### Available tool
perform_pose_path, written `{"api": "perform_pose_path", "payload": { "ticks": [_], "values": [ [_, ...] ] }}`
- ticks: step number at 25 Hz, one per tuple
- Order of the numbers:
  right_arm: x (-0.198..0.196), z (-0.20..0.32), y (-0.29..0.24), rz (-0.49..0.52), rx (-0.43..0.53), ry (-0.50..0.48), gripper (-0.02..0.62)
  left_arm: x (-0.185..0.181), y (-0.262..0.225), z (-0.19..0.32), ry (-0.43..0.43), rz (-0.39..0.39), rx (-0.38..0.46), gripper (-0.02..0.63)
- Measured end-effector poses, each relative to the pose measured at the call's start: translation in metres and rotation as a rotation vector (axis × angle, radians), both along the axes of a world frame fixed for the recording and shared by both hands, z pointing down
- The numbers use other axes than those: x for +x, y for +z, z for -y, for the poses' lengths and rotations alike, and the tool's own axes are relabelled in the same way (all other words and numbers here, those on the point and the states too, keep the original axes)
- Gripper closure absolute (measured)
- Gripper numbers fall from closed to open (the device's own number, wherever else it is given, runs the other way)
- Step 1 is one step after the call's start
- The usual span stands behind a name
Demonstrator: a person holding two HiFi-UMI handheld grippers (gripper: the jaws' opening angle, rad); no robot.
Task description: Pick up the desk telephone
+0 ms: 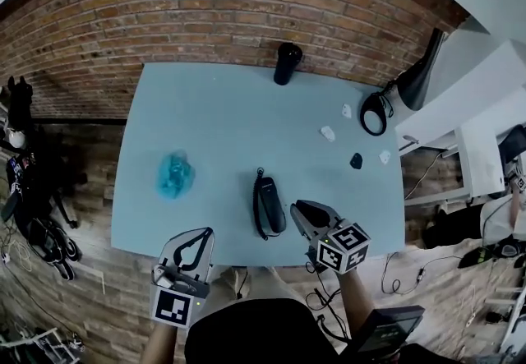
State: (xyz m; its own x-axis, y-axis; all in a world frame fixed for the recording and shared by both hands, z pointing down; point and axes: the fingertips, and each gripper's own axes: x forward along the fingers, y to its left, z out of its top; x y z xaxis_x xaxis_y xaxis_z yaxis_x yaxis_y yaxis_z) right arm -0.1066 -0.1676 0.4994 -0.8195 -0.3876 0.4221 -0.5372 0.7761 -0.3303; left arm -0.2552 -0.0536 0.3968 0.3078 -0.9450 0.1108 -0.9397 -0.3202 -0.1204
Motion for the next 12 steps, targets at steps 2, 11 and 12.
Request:
{"api": "perform_pose_path", "payload": {
  "ticks": [2, 11, 12],
  "values": [
    [-0.003, 0.012, 0.019, -0.014, -0.038, -0.041, 0.544, 0.003, 0.010, 0.005, -0.047, -0.030, -0.046, 0.588],
    [-0.005, 0.030, 0.103, -0.110, -0.178, -0.173, 0.482, 0.037, 0.024, 0.028, -0.105, -0.064, -0.089, 0.588],
    [-0.005, 0.031, 0.110, -0.114, -0.194, -0.185, 0.476, 0.038, 0.024, 0.031, -0.116, -0.064, -0.084, 0.588]
  ]
}}
